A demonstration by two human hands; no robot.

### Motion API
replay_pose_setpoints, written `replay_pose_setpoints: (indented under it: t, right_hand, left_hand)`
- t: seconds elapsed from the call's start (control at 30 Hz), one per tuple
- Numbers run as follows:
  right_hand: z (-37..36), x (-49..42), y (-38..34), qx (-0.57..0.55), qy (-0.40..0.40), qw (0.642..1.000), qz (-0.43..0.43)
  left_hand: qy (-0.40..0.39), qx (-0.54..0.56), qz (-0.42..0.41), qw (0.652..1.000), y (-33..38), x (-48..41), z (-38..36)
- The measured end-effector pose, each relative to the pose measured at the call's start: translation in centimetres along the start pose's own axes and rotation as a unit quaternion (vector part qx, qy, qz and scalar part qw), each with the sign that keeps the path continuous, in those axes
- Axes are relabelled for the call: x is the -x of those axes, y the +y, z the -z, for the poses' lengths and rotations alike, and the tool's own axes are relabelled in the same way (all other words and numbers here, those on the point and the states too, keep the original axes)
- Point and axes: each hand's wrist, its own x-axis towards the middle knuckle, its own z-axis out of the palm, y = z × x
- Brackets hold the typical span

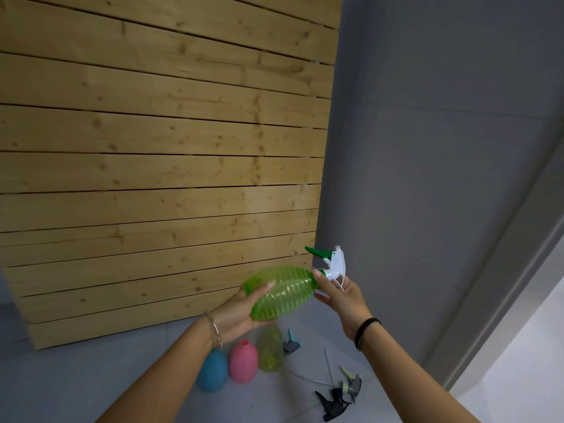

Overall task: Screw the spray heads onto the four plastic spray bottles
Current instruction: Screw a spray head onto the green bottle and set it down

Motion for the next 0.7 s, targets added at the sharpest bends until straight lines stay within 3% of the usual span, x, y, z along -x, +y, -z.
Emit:
replay_pose_setpoints:
  t: [0.07,0.13,0.23,0.33,0.47,0.53,0.63,0.7]
  right_hand:
    - [0.0,0.06,0.17,0.002,-0.006,1.0,-0.008]
    - [-0.11,0.17,0.3,0.01,-0.008,1.0,-0.005]
    - [-0.28,0.17,0.32,0.019,0.002,1.0,-0.006]
    - [-0.2,0.04,0.15,0.0,0.015,1.0,-0.014]
    - [-0.45,0.07,0.32,0.011,0.007,1.0,-0.018]
    - [-0.64,0.17,0.46,0.023,0.008,1.0,-0.015]
    - [-0.65,0.17,0.4,0.02,0.022,0.999,-0.017]
    - [-0.43,0.08,0.27,0.005,0.032,0.999,-0.018]
  left_hand:
    - [-0.02,-0.001,0.032,0.999,0.28,0.25,0.28]
    - [0.007,-0.058,0.076,0.995,0.29,0.44,0.24]
    - [0.064,-0.136,0.039,0.988,-0.19,0.16,0.32]
    - [0.027,-0.11,-0.015,0.993,-0.42,-0.08,0.68]
    - [0.016,-0.077,0.05,0.996,0.11,0.36,0.45]
    - [0.056,-0.111,0.065,0.99,0.13,0.46,0.44]
    - [0.109,-0.177,-0.005,0.978,-0.2,0.01,0.7]
    - [0.101,-0.184,-0.047,0.977,-0.33,-0.08,0.9]
